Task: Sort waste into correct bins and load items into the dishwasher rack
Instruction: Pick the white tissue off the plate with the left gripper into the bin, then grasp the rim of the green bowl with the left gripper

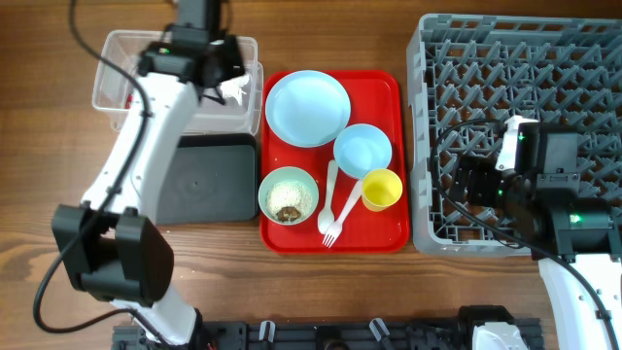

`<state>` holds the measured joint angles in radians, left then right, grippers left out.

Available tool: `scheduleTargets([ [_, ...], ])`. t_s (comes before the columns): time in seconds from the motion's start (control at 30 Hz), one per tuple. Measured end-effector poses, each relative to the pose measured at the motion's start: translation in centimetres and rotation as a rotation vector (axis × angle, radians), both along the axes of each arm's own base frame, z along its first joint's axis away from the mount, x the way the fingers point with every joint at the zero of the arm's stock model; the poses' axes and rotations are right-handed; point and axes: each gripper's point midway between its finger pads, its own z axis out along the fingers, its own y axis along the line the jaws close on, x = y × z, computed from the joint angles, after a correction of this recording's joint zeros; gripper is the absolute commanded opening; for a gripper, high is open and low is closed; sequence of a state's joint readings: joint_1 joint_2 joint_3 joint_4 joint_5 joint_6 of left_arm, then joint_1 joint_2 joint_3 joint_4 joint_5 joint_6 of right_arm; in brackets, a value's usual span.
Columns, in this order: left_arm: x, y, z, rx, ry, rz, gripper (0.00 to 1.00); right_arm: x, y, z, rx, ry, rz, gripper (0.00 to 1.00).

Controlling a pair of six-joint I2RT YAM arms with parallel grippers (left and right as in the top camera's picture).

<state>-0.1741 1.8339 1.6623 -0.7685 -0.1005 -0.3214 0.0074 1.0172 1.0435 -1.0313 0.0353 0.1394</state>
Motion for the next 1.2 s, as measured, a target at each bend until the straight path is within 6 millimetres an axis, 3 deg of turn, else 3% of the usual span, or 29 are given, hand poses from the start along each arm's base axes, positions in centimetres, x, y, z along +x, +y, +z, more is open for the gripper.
scheduleTargets([
  [0.07, 0.3, 2.3, -1.1, -0.007, 0.029, 0.070, 0.24, 0.0, 0.0, 0.0, 0.000, 0.000, 0.000, 1.00],
  [0.1, 0.3, 3.5, -1.8, -0.012, 0.046, 0.109, 0.27, 0.0, 0.0, 0.0, 0.000, 0.000, 0.000, 1.00],
  [0.13, 0.4, 4.2, -2.4, -0.013, 0.059, 0.127, 0.31, 0.0, 0.0, 0.0, 0.000, 0.000, 0.000, 1.00],
  [0.23, 0.5, 6.0, -4.0, -0.023, 0.095, 0.187, 0.55, 0.0, 0.0, 0.0, 0.000, 0.000, 0.000, 1.00],
  [0.33, 0.4, 7.2, -4.8, -0.032, 0.113, 0.227, 0.61, 0.0, 0.0, 0.0, 0.000, 0.000, 0.000, 1.00],
  [0.5, -0.3, 7.3, -4.0, -0.029, 0.121, 0.224, 0.66, 0.0, 0.0, 0.0, 0.000, 0.000, 0.000, 1.00],
  [0.63, -3.7, 6.3, -1.3, -0.044, 0.159, 0.194, 0.75, 0.0, 0.0, 0.0, 0.000, -0.001, 0.000, 1.00],
  [0.7, -6.0, 5.3, 0.7, -0.050, 0.171, 0.165, 0.75, 0.0, 0.0, 0.0, 0.000, -0.001, 0.001, 1.00],
  [0.8, -10.2, 3.7, 2.2, -0.046, 0.248, 0.118, 0.73, 0.0, 0.0, 0.0, 0.000, -0.002, 0.000, 1.00],
  [0.9, -13.8, 2.7, 1.3, -0.033, 0.392, 0.085, 0.72, 0.1, 0.0, 0.0, 0.000, -0.003, 0.000, 1.00],
  [1.0, -16.0, 1.8, 0.5, -0.020, 0.488, 0.058, 0.73, 0.1, 0.0, 0.0, 0.000, -0.003, 0.000, 1.00],
  [1.13, -16.9, -0.9, 0.5, -0.013, 0.503, -0.007, 0.73, 0.1, 0.0, 0.0, 0.000, -0.003, 0.000, 1.00],
  [1.2, -17.1, -3.4, 0.5, -0.007, 0.487, -0.062, 0.74, 0.1, 0.0, 0.0, 0.000, -0.003, 0.000, 1.00],
])
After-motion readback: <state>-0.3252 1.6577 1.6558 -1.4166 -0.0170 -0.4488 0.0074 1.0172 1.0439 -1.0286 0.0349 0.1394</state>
